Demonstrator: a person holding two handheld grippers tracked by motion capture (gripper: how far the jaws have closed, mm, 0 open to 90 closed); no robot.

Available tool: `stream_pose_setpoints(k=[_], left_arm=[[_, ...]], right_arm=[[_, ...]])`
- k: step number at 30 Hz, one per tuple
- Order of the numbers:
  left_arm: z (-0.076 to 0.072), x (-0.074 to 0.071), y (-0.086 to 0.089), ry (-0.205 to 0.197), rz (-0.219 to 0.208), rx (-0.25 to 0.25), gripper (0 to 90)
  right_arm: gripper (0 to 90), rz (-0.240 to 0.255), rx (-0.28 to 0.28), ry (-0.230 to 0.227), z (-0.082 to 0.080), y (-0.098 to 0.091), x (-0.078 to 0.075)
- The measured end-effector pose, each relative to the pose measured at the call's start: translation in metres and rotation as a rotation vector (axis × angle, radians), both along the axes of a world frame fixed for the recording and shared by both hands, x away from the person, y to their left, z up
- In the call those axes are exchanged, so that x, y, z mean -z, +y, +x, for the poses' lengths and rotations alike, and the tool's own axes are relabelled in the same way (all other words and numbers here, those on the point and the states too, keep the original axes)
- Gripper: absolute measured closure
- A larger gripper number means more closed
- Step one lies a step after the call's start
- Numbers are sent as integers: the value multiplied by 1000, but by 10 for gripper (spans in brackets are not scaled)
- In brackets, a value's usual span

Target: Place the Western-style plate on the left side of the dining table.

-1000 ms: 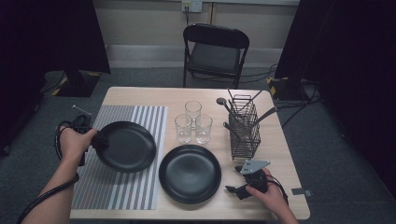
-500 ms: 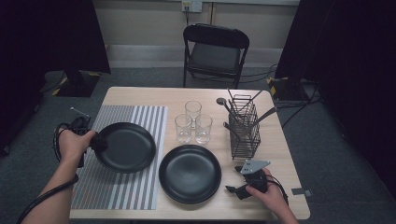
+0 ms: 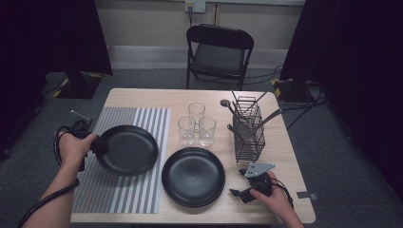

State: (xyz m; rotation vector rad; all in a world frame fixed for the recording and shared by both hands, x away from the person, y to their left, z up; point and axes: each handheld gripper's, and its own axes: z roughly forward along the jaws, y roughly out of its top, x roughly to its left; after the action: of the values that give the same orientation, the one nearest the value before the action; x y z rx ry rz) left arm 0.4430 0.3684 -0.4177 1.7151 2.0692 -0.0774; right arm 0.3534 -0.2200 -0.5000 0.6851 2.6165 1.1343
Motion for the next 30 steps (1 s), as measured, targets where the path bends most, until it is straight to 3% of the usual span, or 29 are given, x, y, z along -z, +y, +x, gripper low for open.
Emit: stream_pose_setpoints(k=[15,30], left_arm=[[-3,8,4,-6,13,-24,692],[-4,13,9,-1,4,-10,700]], right_arm=[[135,0,1,0,0,0,0],[135,0,4,-1,0,0,0]])
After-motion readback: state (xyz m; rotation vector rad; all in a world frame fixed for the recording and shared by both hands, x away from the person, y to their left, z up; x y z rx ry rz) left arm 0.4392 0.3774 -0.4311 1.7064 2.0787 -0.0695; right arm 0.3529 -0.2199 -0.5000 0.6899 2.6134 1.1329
